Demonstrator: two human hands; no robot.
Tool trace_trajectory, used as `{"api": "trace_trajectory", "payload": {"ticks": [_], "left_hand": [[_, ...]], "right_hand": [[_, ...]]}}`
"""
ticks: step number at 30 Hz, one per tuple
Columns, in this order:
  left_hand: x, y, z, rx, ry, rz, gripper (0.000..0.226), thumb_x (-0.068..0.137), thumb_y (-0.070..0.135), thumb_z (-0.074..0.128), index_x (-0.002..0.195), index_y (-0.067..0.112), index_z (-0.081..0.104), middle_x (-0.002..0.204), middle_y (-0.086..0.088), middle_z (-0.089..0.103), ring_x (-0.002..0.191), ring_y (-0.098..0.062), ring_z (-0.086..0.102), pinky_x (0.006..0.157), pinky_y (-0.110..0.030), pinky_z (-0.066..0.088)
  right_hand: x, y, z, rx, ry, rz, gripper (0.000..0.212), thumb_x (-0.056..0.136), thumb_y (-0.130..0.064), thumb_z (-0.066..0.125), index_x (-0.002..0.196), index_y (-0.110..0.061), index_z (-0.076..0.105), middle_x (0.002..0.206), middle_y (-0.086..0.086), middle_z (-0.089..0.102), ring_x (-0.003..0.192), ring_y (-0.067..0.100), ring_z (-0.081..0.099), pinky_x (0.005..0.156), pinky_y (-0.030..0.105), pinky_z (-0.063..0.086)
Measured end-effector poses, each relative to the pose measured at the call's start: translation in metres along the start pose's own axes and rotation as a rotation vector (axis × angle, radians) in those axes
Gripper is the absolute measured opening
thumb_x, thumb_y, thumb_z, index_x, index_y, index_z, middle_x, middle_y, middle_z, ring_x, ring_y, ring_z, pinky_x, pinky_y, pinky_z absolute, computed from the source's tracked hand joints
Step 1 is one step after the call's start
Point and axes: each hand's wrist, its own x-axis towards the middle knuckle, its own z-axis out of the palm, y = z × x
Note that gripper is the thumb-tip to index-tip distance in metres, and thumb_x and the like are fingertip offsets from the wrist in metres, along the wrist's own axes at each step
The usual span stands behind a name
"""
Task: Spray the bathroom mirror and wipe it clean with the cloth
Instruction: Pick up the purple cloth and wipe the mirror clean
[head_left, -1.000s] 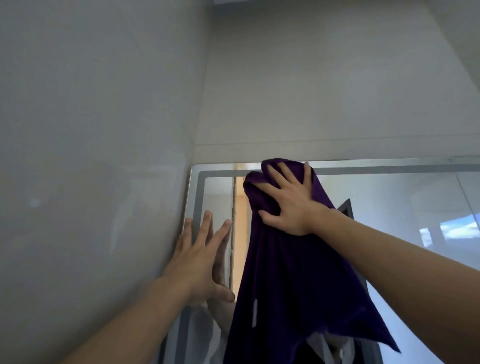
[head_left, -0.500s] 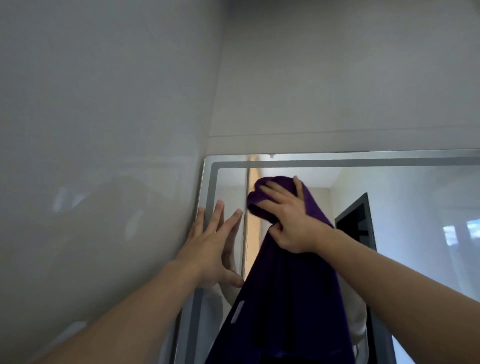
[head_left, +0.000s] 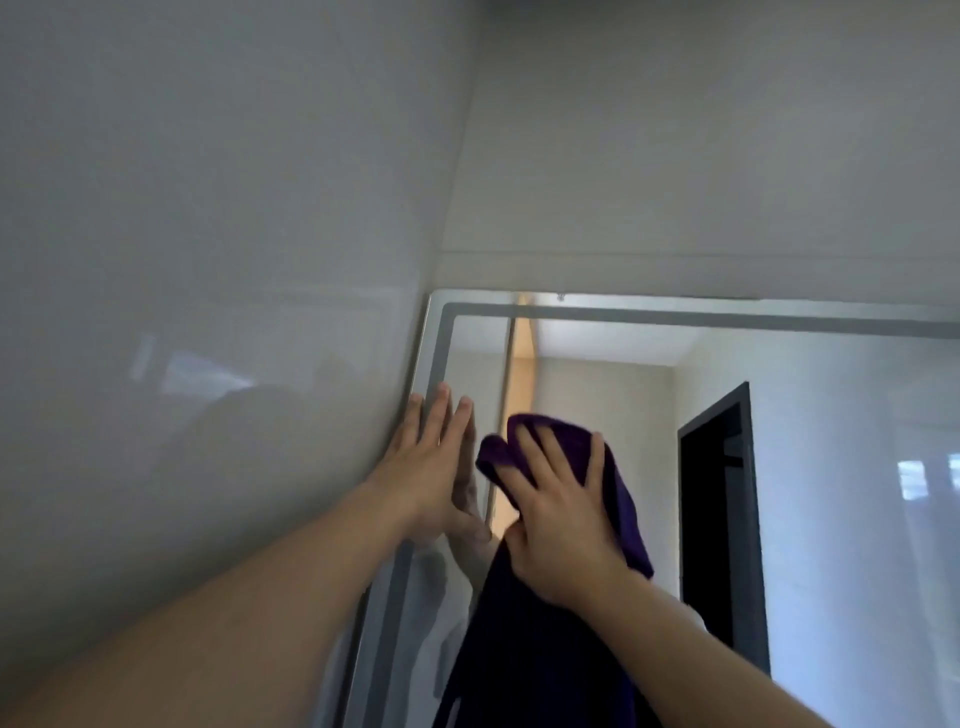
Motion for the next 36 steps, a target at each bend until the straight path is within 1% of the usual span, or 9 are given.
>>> {"api": "trace_trajectory", "payload": {"ticks": [2, 6, 11, 17, 20, 24, 27, 29, 36], "left_hand": [[-0.003, 0.004, 0.000, 0.042, -0.008, -0.001, 0.150, 0.070, 0.063, 0.082, 0.148, 0.025, -0.040, 0.152, 0.002, -0.052, 0.142, -0.030, -0.044, 0.126, -0.053, -0.006], [-0.006, -0.002, -0.003, 0.239, -0.007, 0.035, 0.159, 0.064, 0.065, 0.085, 0.140, 0.022, -0.048, 0.152, -0.005, -0.053, 0.143, -0.035, -0.042, 0.126, -0.053, -0.008], [-0.004, -0.016, -0.003, 0.389, 0.032, 0.089, 0.164, 0.058, 0.071, 0.085, 0.146, 0.021, -0.045, 0.155, -0.007, -0.049, 0.146, -0.036, -0.038, 0.121, -0.051, -0.013], [-0.005, -0.024, 0.004, 0.451, 0.109, 0.113, 0.160, 0.059, 0.080, 0.077, 0.148, 0.020, -0.042, 0.159, -0.007, -0.044, 0.148, -0.035, -0.035, 0.124, -0.056, -0.012], [-0.007, -0.022, 0.001, 0.443, 0.107, 0.111, 0.159, 0.059, 0.080, 0.076, 0.149, 0.020, -0.040, 0.161, -0.008, -0.041, 0.150, -0.034, -0.032, 0.125, -0.055, -0.010], [-0.009, -0.017, -0.007, 0.587, 0.066, 0.086, 0.156, 0.062, 0.074, 0.080, 0.154, 0.016, -0.033, 0.165, -0.013, -0.031, 0.154, -0.040, -0.018, 0.124, -0.060, -0.005], [0.004, -0.014, -0.045, 0.934, 0.107, 0.118, 0.137, 0.072, 0.056, 0.083, 0.159, 0.006, -0.010, 0.167, -0.022, 0.002, 0.152, -0.046, 0.011, 0.120, -0.070, 0.000], [0.013, -0.017, -0.069, 1.006, 0.119, 0.076, 0.139, 0.066, 0.061, 0.085, 0.161, 0.007, -0.003, 0.166, -0.021, 0.011, 0.151, -0.049, 0.012, 0.119, -0.071, -0.002], [0.022, -0.019, -0.055, 1.032, 0.088, -0.040, 0.154, 0.065, 0.071, 0.080, 0.155, 0.007, -0.028, 0.168, -0.022, -0.015, 0.153, -0.051, -0.003, 0.117, -0.070, -0.014]], "right_hand": [[-0.038, -0.003, 0.010, 0.013, -0.058, -0.098, 0.078, 0.063, -0.031, 0.066, 0.139, -0.032, 0.050, 0.156, 0.006, 0.046, 0.148, 0.034, 0.038, 0.116, 0.067, 0.002], [-0.069, 0.026, 0.003, 0.009, -0.071, -0.185, 0.078, 0.058, -0.032, 0.066, 0.135, -0.033, 0.053, 0.154, 0.005, 0.049, 0.147, 0.027, 0.032, 0.117, 0.066, 0.007], [-0.023, 0.040, -0.010, -0.014, 0.012, 0.012, 0.072, 0.061, -0.030, 0.064, 0.133, -0.026, 0.060, 0.152, 0.011, 0.051, 0.144, 0.036, 0.043, 0.117, 0.068, 0.005], [0.054, 0.030, -0.020, -0.146, 0.014, 0.178, 0.076, 0.083, -0.050, 0.043, 0.155, -0.034, 0.024, 0.171, 0.009, 0.008, 0.158, 0.033, -0.001, 0.114, 0.073, -0.013], [0.062, 0.025, -0.017, -0.125, -0.005, 0.182, 0.076, 0.083, -0.050, 0.041, 0.156, -0.036, 0.023, 0.171, 0.007, 0.004, 0.158, 0.031, -0.006, 0.114, 0.073, -0.014], [0.040, 0.030, -0.012, -0.103, -0.019, -0.004, 0.075, 0.077, -0.048, 0.039, 0.149, -0.031, 0.041, 0.166, 0.010, 0.027, 0.156, 0.035, 0.015, 0.114, 0.075, -0.008], [0.020, 0.031, -0.006, -0.058, 0.023, -0.063, 0.071, 0.070, -0.044, 0.043, 0.139, -0.028, 0.051, 0.158, 0.013, 0.043, 0.150, 0.039, 0.032, 0.112, 0.079, 0.002], [0.017, 0.032, -0.005, -0.046, 0.023, -0.087, 0.069, 0.070, -0.044, 0.045, 0.137, -0.030, 0.050, 0.157, 0.012, 0.044, 0.149, 0.039, 0.034, 0.112, 0.080, 0.003], [0.085, 0.046, -0.022, -0.082, 0.071, 0.098, 0.078, 0.076, -0.050, 0.031, 0.152, -0.038, 0.035, 0.170, 0.008, 0.017, 0.157, 0.032, 0.007, 0.112, 0.075, -0.013]]}}
